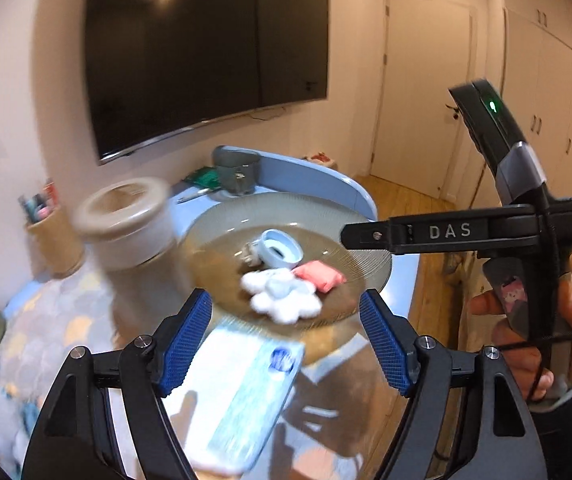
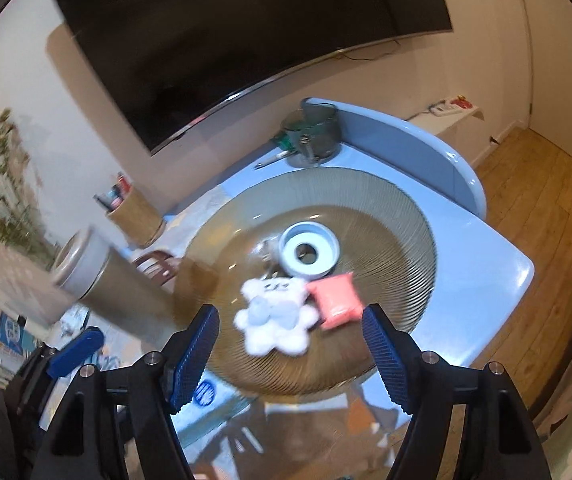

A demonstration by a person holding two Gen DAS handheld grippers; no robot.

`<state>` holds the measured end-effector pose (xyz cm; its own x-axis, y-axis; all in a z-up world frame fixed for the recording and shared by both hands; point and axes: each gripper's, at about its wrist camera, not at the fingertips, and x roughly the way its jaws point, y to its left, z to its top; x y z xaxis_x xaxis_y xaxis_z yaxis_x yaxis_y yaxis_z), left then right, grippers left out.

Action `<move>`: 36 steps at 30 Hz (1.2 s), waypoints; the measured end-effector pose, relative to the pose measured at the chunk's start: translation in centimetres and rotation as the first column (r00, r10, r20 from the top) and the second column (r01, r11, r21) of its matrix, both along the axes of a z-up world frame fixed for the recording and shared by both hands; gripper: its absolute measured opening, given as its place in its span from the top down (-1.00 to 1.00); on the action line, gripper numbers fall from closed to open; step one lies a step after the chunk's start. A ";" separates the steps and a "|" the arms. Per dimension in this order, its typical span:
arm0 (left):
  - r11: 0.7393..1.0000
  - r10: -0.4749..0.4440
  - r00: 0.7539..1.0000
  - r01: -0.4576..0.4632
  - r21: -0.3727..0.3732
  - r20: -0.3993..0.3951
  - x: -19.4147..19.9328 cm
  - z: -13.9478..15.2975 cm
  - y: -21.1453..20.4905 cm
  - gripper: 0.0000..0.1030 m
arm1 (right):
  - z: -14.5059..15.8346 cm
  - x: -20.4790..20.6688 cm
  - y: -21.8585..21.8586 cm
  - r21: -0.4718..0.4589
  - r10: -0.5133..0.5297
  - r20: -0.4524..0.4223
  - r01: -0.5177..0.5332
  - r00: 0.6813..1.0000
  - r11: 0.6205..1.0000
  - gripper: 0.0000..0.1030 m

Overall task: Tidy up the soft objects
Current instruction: 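Move both tools back to bed toward fuzzy ball and plaid items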

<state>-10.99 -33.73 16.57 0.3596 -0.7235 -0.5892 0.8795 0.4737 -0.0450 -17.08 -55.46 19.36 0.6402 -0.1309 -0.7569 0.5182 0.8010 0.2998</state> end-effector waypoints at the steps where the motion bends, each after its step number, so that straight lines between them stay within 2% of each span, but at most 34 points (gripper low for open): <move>1: 1.000 0.019 1.000 -0.019 -0.007 -0.006 0.0 0.3 1.4 -0.46 | 0.2 -0.1 0.8 -0.008 0.014 0.000 -0.014 1.000 1.000 -0.41; 4: 0.997 0.067 0.997 -0.068 -0.027 -0.025 0.1 0.6 4.7 -0.46 | 0.5 -0.1 3.6 -0.036 0.071 -0.005 -0.071 0.997 0.997 -0.41; 7: 0.989 0.149 0.989 -0.149 -0.008 -0.016 0.1 0.7 8.8 -0.47 | 0.6 0.1 7.1 -0.076 0.142 -0.018 -0.143 0.990 0.987 -0.41; 11: 0.961 0.278 0.961 -0.278 -0.002 -0.011 0.5 0.3 15.4 -0.63 | 0.5 1.5 12.6 -0.093 0.269 -0.022 -0.269 0.963 0.959 -0.41; 13: 0.934 0.356 0.934 -0.357 -0.021 -0.032 1.2 0.2 19.1 -0.68 | 0.4 2.6 15.7 -0.089 0.345 -0.017 -0.346 0.938 0.934 -0.41; 15: 0.894 0.444 0.894 -0.446 -0.032 -0.063 2.3 -0.4 23.0 -0.71 | 0.0 3.9 19.1 -0.101 0.417 -0.019 -0.417 0.909 0.903 -0.41; 18: 0.800 0.597 0.795 -0.600 0.007 -0.108 4.3 -2.9 29.0 -0.71 | -1.0 5.4 23.8 -0.125 0.507 -0.026 -0.506 0.862 0.853 -0.46; 19: 0.777 0.626 0.771 -0.629 0.015 -0.117 4.7 -3.6 30.2 -0.71 | -1.6 6.0 25.7 -0.131 0.540 -0.023 -0.538 0.841 0.832 -0.51; 22: 0.691 0.719 0.677 -0.721 0.056 -0.159 6.6 -6.9 34.6 -0.71 | -4.0 7.8 29.9 -0.155 0.601 -0.007 -0.595 0.799 0.789 -0.56; 23: 0.671 0.738 0.654 -0.738 0.073 -0.170 7.2 -8.1 35.7 -0.70 | -4.9 8.5 31.0 -0.164 0.616 -0.009 -0.609 0.787 0.776 -0.56; 27: 0.617 0.787 0.600 -0.775 0.138 -0.144 8.4 -11.7 37.6 -0.70 | -8.6 11.6 33.7 -0.183 0.636 -0.029 -0.630 0.771 0.755 -0.56; 30: 0.601 0.797 0.575 -0.787 0.142 -0.184 9.0 -13.4 38.7 -0.70 | -10.7 13.0 33.9 -0.200 0.625 -0.025 -0.617 0.780 0.761 -0.56; 33: 0.605 0.791 0.582 -0.791 0.094 -0.190 9.0 -13.0 39.2 -0.71 | -12.5 13.7 33.3 -0.163 0.607 -0.035 -0.604 0.794 0.780 -0.56; 36: 0.616 0.784 0.592 -0.779 0.118 -0.186 8.9 -13.4 38.7 -0.70 | -12.9 14.0 32.7 -0.140 0.586 -0.046 -0.586 0.809 0.798 -0.56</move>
<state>-2.07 4.96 3.19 0.6546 -0.2080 -0.7268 0.1424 0.9781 -0.1516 -3.08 -22.80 6.43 0.6290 0.1647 -0.7597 -0.0636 0.9849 0.1608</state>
